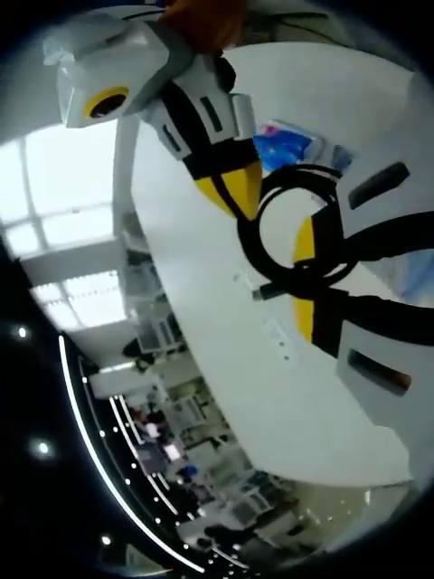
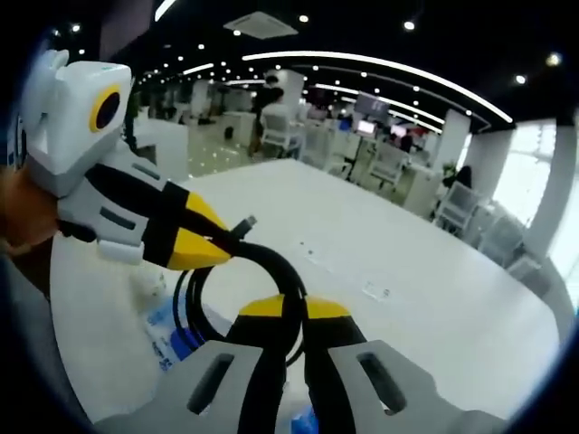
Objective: Arrange the tabletop items into an orderly group along one side of the table until the central work area is clear of visible clutter.
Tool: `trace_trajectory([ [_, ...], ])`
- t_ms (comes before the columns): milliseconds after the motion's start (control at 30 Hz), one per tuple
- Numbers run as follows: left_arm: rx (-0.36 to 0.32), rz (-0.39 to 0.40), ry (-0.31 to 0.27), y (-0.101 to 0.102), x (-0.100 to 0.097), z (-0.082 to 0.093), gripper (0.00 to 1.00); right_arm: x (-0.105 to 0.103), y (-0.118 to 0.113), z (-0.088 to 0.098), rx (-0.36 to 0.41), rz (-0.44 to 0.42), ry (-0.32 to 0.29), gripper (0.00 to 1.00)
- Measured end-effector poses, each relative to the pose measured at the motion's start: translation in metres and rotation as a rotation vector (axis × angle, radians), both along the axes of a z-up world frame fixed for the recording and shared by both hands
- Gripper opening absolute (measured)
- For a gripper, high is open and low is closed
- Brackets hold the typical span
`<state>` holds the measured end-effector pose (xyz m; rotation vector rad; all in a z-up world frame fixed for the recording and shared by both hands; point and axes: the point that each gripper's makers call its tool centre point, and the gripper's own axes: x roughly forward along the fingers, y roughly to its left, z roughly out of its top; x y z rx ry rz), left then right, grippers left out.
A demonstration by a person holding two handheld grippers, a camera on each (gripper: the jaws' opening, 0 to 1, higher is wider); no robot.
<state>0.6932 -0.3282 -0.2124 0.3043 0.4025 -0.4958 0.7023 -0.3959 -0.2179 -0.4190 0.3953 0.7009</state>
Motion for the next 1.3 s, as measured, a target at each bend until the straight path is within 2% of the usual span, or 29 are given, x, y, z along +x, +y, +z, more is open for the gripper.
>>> trace_trajectory([
  [233, -0.001, -0.035, 0.003, -0.015, -0.026, 0.005, 0.08, -0.028, -0.015, 0.005, -0.001, -0.017, 0.005, 0.04],
  [500, -0.002, -0.091, 0.045, -0.039, -0.066, -0.008, 0.08, -0.071, -0.04, -0.008, -0.008, -0.039, 0.046, 0.04],
  [767, -0.018, -0.133, 0.118, -0.061, -0.098, -0.031, 0.08, -0.102, -0.06, -0.029, -0.033, -0.051, 0.094, 0.04],
  [1067, -0.004, -0.173, 0.184, -0.079, -0.123, -0.056, 0.08, -0.129, -0.079, -0.055, -0.042, -0.064, 0.166, 0.04],
  [1300, 0.001, -0.197, 0.258, -0.094, -0.143, -0.085, 0.08, -0.149, -0.093, -0.083, -0.062, -0.069, 0.248, 0.04],
])
